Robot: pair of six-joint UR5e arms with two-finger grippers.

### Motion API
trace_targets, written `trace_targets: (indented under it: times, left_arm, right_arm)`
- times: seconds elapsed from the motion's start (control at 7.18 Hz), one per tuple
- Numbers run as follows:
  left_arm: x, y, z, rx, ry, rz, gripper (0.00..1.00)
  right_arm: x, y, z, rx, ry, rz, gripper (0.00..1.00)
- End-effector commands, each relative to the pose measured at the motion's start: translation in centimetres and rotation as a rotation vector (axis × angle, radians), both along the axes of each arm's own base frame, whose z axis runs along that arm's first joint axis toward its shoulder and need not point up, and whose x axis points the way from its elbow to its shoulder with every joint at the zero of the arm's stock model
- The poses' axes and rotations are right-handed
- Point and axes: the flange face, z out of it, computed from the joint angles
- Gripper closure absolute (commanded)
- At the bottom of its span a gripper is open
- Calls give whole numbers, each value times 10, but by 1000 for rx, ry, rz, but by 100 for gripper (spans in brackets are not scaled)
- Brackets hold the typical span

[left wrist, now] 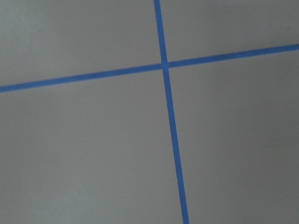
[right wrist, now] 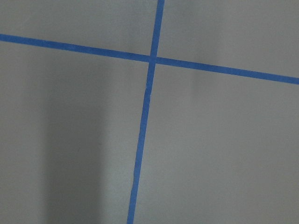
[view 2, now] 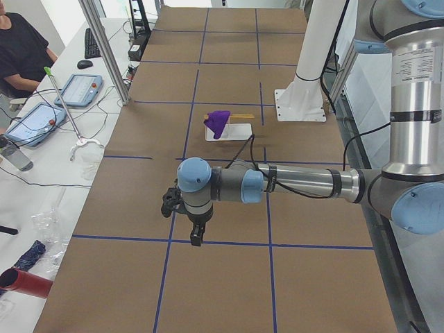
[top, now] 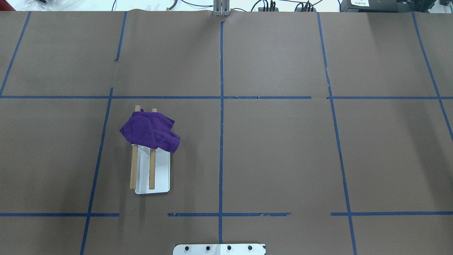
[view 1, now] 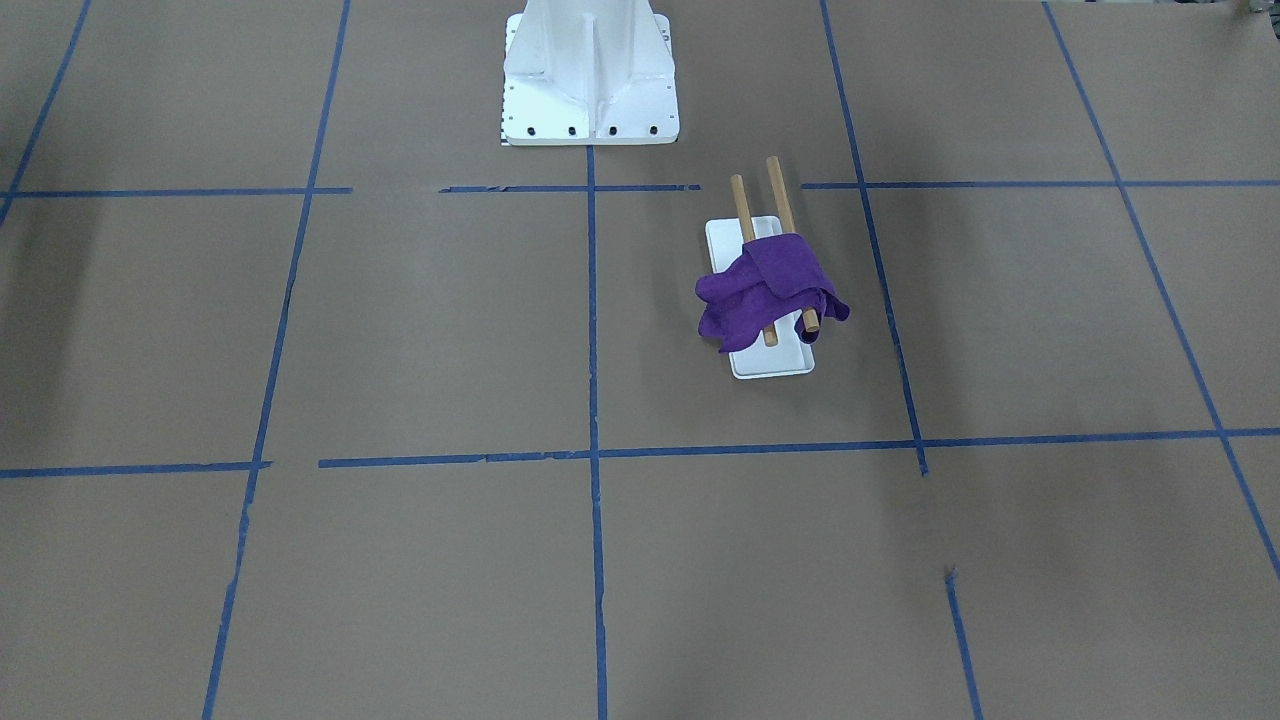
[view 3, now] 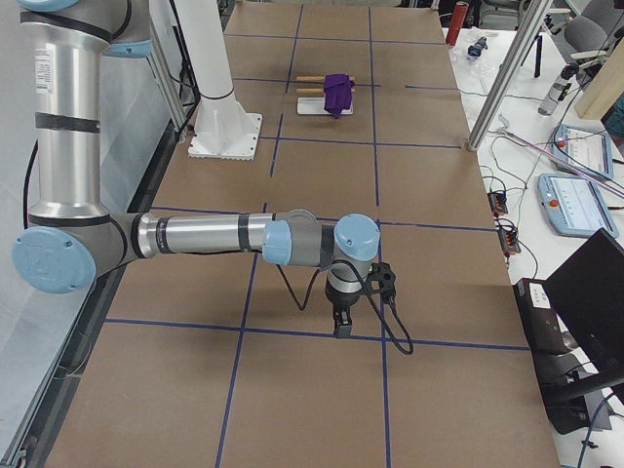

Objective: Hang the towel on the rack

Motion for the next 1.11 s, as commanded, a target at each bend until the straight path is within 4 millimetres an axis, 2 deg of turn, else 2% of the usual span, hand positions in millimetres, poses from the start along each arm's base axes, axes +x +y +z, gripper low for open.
trace_targets:
  times: [0.0, 0.42, 0.98]
  left_arm:
    - [0, -13, -21, 42, -7, 3, 0]
    - [1, -8, -9, 17, -7, 3, 0]
    - [2, -12, -4, 4, -13, 2, 0]
  right_arm:
    - [0, 0, 0, -1, -2, 0, 0]
    - [-8, 2, 8, -39, -106, 10, 0]
    - [-6, 8, 13, -52, -105, 16, 0]
